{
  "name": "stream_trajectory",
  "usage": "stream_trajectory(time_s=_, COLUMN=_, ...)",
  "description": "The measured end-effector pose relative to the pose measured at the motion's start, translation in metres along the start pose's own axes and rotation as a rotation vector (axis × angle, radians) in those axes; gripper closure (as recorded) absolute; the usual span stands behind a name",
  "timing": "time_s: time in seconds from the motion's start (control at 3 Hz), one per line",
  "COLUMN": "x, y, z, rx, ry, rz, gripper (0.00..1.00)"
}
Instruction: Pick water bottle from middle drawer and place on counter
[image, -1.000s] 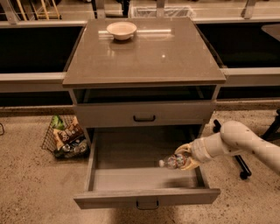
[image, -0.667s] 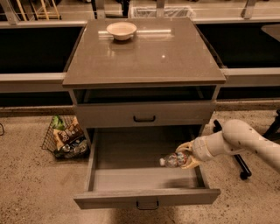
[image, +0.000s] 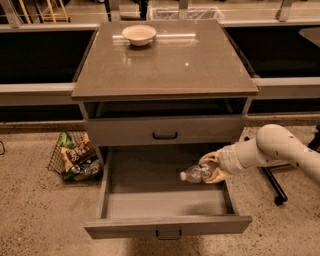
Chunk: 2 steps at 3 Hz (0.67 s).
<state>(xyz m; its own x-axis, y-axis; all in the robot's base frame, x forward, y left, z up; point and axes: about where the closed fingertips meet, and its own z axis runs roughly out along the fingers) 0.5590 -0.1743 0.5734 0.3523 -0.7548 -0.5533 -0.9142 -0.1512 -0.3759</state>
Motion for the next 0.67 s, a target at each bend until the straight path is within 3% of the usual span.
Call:
stream_trajectory(time_s=0.33, x=-0.057, y=-0.037, z=-0.041, rx=0.053, ry=0.027, rz=-0.17, gripper=1.0)
stream_trajectory(time_s=0.67, x=-0.137, y=-0.086, z=-0.108, rx=0.12, ry=0.098, rz=-0.374, gripper=1.0)
